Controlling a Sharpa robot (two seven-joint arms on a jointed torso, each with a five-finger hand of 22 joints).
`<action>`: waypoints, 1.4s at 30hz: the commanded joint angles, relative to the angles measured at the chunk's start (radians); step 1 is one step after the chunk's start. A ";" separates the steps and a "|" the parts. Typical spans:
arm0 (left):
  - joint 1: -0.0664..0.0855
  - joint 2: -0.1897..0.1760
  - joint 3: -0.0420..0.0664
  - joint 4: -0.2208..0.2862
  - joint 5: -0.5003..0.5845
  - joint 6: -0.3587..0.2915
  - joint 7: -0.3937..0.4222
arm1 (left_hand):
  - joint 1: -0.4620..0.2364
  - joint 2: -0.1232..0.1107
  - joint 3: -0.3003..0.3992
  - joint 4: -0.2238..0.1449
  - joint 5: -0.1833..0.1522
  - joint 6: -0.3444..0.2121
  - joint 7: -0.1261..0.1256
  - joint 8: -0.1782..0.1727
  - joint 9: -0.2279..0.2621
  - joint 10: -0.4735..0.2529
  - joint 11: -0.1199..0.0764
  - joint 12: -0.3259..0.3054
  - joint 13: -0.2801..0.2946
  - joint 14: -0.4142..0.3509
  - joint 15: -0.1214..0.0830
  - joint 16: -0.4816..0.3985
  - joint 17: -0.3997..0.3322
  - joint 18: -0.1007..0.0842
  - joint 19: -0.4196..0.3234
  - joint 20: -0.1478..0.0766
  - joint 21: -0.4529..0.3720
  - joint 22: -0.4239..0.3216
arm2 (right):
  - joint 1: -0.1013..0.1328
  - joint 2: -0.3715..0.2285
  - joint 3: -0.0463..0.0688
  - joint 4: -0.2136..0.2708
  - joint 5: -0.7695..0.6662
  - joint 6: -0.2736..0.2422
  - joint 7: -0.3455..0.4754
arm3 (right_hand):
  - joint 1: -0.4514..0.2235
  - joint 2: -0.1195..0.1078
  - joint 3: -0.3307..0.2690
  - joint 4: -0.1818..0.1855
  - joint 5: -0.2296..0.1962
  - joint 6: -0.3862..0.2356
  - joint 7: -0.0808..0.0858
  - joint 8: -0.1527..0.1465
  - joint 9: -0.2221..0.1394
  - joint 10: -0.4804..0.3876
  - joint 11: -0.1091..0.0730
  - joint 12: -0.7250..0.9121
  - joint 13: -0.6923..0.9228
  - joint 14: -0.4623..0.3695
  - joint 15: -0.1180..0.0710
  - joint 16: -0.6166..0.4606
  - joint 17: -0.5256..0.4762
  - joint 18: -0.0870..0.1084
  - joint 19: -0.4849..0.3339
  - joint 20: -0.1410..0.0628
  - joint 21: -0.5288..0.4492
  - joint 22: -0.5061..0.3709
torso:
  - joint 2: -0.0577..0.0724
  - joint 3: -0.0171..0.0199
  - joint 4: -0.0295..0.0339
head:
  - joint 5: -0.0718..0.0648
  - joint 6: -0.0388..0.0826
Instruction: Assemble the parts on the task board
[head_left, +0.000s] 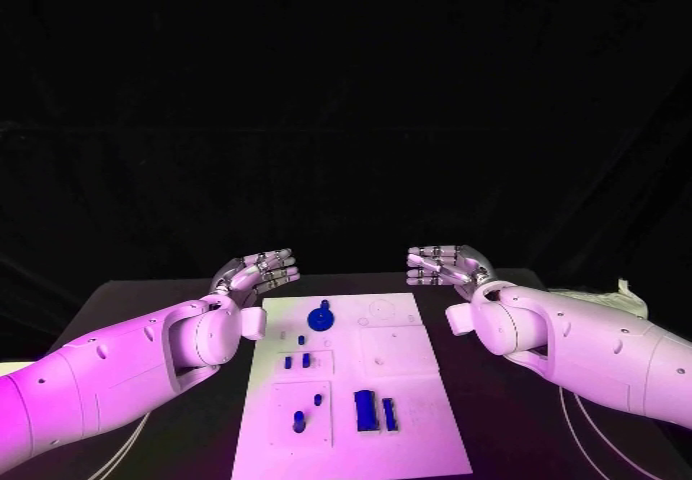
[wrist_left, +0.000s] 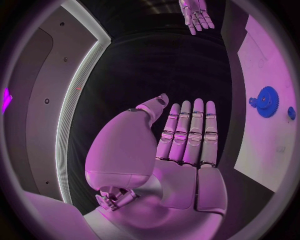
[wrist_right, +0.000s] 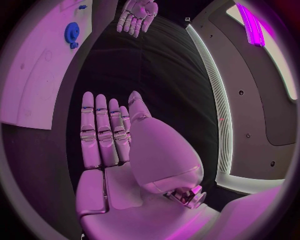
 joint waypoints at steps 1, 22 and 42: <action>0.000 -0.001 0.000 0.003 -0.001 -0.001 -0.001 | -0.398 0.034 -0.134 -0.016 -0.084 -0.316 -0.057 -0.076 -0.067 -0.323 -0.045 -0.046 -0.062 -0.305 -0.042 -0.076 -0.033 -0.051 -0.251 -0.078 -0.046 -0.115 | 0.000 -0.002 0.000 0.004 0.000 -0.004 -0.001 | -0.474 -0.026 0.052 -0.079 -0.041 -0.304 -0.048 -0.065 -0.035 -0.347 -0.042 -0.067 -0.066 -0.351 -0.104 -0.065 -0.049 -0.053 -0.330 -0.067 -0.066 -0.066 | 0.000 -0.0003 0.0006 | 0.000 -0.001; -0.085 -0.089 0.053 0.311 -0.205 -0.434 0.073 | -0.916 0.105 -0.301 -0.016 -0.084 -0.720 -0.191 -0.076 -0.067 -0.739 -0.152 -0.139 -0.062 -0.701 -0.134 -0.236 -0.104 -0.100 -0.578 -0.178 -0.141 -0.258 | -0.050 -0.060 -0.020 0.337 0.126 -0.384 0.176 | -1.085 -0.098 0.167 -0.079 -0.137 -0.695 -0.165 -0.065 -0.107 -0.793 -0.136 -0.067 -0.066 -0.813 -0.104 -0.065 -0.148 -0.103 -0.764 -0.213 -0.066 -0.205 | -0.047 0.0268 0.0278 | 0.032 0.009; -0.098 -0.103 0.061 0.358 -0.236 -0.500 0.084 | -1.132 0.105 -0.422 -0.016 -0.084 -0.888 -0.191 -0.076 -0.067 -0.913 -0.152 -0.139 -0.062 -0.867 -0.134 -0.236 -0.104 -0.171 -0.713 -0.252 -0.141 -0.362 | -0.053 -0.064 -0.021 0.359 0.134 -0.409 0.188 | -1.340 -0.098 0.167 -0.079 -0.137 -0.859 -0.165 -0.065 -0.107 -0.979 -0.136 -0.067 -0.066 -1.007 -0.104 -0.065 -0.148 -0.178 -0.947 -0.213 -0.066 -0.205 | -0.047 0.0268 0.0278 | 0.032 0.009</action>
